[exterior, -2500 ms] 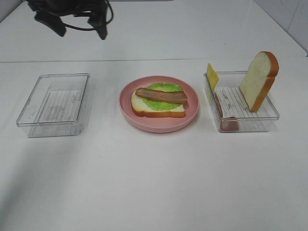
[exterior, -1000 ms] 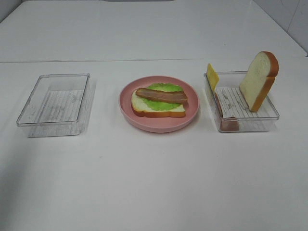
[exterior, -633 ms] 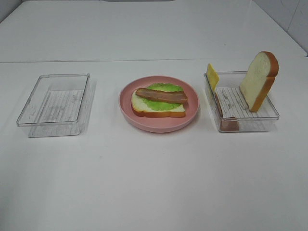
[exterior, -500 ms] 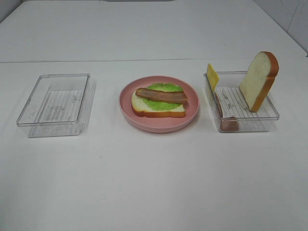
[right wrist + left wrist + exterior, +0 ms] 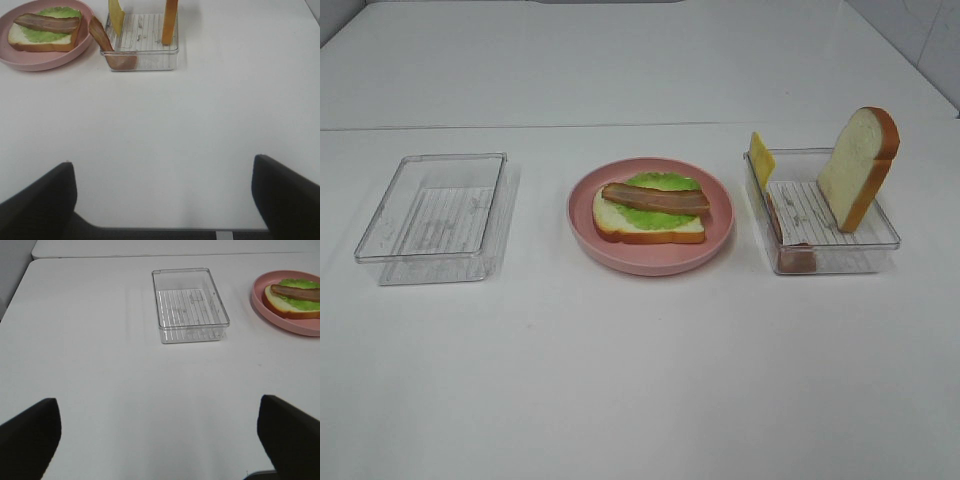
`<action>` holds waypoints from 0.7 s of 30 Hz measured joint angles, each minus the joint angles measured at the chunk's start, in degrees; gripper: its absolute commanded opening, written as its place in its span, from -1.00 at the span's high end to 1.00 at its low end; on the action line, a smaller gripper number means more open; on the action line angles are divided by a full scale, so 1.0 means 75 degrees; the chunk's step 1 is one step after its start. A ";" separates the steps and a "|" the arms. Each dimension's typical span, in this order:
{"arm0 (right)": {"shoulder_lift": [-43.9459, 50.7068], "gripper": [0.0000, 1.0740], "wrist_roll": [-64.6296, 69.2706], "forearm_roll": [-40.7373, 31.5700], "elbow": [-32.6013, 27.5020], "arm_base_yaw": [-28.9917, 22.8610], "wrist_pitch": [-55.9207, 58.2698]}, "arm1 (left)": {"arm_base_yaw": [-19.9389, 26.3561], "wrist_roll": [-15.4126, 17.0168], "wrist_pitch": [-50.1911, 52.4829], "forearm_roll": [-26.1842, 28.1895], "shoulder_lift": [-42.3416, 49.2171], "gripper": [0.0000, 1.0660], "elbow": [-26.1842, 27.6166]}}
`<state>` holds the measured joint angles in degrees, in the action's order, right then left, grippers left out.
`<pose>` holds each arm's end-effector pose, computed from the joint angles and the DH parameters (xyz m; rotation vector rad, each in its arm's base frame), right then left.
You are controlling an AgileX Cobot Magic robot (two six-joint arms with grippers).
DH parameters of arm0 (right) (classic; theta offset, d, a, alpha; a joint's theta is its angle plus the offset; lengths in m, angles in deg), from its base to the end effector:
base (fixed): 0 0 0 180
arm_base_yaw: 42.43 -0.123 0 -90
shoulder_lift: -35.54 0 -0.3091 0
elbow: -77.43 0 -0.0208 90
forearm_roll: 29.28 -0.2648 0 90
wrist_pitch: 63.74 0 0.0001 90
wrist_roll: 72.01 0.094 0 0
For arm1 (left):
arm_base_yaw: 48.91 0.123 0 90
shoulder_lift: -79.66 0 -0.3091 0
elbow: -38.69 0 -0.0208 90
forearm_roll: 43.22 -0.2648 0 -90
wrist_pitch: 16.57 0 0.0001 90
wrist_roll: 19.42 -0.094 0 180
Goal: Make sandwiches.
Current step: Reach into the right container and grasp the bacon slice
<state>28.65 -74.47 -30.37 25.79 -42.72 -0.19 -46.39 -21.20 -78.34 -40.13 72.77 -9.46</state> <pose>-0.0123 0.0015 0.2661 -0.0521 2.1299 0.0008 -0.0178 -0.0053 0.2865 -0.0094 2.0376 -0.0173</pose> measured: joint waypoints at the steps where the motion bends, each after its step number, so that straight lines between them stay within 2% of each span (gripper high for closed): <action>1: 0.0000 -0.71 0.0000 0.0000 0.0000 0.0000 0.0000 | 0.0000 0.0023 0.0000 0.0000 0.0000 -0.92 0.0008; 21: 0.0000 -0.71 0.0000 0.0000 0.0000 0.0000 0.0000 | 0.0000 0.0076 0.0000 0.0000 0.0008 -0.92 0.0008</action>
<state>28.65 -74.47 -30.37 25.79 -42.72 -0.19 -46.39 -20.63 -78.34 -40.13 72.82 -9.41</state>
